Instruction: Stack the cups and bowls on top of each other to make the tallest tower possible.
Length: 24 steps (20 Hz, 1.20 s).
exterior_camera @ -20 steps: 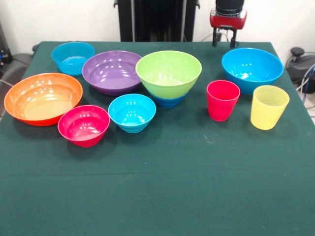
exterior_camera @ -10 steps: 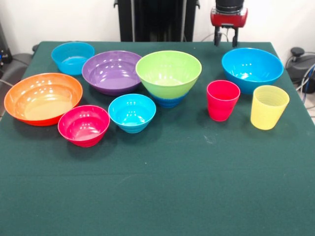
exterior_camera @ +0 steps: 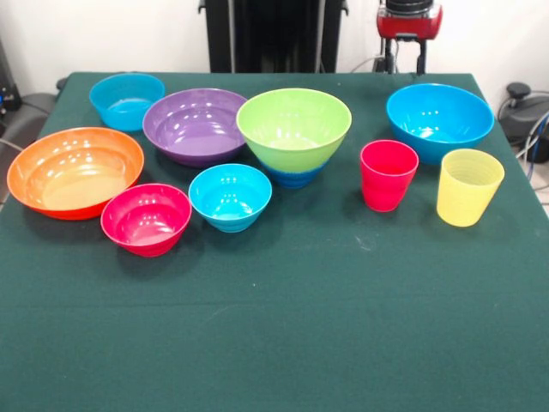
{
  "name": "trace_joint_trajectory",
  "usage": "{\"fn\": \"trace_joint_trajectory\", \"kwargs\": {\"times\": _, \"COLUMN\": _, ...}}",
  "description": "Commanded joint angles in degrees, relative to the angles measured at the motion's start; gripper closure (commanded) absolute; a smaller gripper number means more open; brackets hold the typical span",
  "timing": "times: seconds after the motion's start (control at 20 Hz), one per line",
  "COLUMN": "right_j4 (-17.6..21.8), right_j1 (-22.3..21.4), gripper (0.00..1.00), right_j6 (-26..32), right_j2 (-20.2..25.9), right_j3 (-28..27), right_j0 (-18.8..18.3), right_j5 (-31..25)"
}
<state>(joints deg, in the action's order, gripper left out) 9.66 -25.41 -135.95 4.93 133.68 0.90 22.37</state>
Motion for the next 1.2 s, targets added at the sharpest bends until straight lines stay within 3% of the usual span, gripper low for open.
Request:
{"fn": "trace_joint_trajectory", "kwargs": {"times": 0.05, "right_j4": -4.73, "right_j1": -0.90, "gripper": 0.00, "right_j6": -14.22, "right_j2": 6.61, "right_j3": -0.55, "right_j0": -0.86, "right_j5": 2.07}}
{"fn": "trace_joint_trajectory", "kwargs": {"times": 0.55, "right_j4": -7.28, "right_j1": 0.09, "gripper": 0.00, "right_j6": -17.09, "right_j2": 6.31, "right_j3": -0.72, "right_j0": -0.21, "right_j5": 4.99}}
{"fn": "trace_joint_trajectory", "kwargs": {"times": 1.2, "right_j4": -6.96, "right_j1": 1.09, "gripper": 0.00, "right_j6": -20.09, "right_j2": 7.19, "right_j3": -1.96, "right_j0": -1.35, "right_j5": 6.84}}
